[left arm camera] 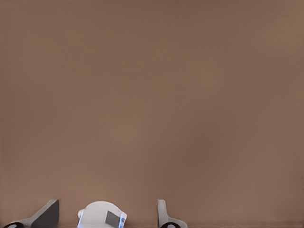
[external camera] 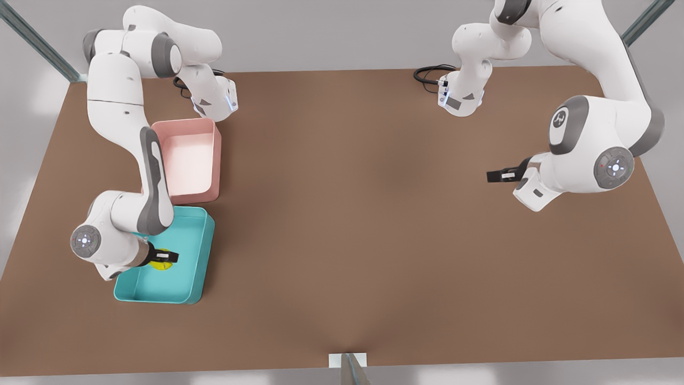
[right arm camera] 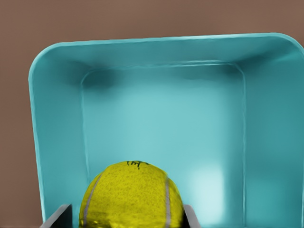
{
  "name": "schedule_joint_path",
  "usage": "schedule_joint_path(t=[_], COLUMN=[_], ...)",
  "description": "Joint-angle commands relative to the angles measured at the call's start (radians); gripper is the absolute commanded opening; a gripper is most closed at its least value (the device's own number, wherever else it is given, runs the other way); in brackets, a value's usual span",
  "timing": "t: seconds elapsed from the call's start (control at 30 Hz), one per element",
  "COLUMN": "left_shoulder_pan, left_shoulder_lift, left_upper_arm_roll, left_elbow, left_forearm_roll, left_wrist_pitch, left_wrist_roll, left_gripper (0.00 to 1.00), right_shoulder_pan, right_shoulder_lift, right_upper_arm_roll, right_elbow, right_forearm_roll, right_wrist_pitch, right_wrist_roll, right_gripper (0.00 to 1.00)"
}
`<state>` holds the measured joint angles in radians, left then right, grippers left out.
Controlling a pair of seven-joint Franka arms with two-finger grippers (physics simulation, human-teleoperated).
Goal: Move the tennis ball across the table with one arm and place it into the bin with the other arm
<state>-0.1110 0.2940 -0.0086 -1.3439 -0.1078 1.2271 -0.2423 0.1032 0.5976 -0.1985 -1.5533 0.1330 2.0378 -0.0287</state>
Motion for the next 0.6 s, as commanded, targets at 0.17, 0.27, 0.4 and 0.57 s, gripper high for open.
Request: schedule_joint_path(t=[0.17,0.27,0.4,0.57], left_shoulder_pan=[-0.01,-0.007,-0.002,0.001], left_shoulder_lift=[0.01,0.013,0.013,0.011], left_upper_arm_roll=[-0.019,-0.022,-0.019,-0.019], left_elbow=[0.008,0.008,0.008,0.008], left_forearm_roll=[0.494,0.33,0.284,0.246], left_wrist_pitch=[-0.001,-0.035,-0.044,-0.044], left_wrist_roll=[0.738,0.667,0.653,0.587], left_gripper=[1.0,1.0,1.0,1.0], right_shoulder_pan=[0.006,0.041,0.102,-0.117], right_shoulder_lift=[-0.001,-0.012,-0.122,-0.513], right_upper_arm_roll=[0.004,0.001,-0.022,0.214], right_elbow=[0.024,0.196,0.387,0.03], right_forearm_roll=[0.0,-0.018,-0.115,-0.15], right_wrist_pitch=[-0.027,-0.251,-0.655,-0.596], right_wrist_roll=[-0.172,-0.03,0.15,0.168], right_gripper=[1.0,1.0,1.0,1.0])
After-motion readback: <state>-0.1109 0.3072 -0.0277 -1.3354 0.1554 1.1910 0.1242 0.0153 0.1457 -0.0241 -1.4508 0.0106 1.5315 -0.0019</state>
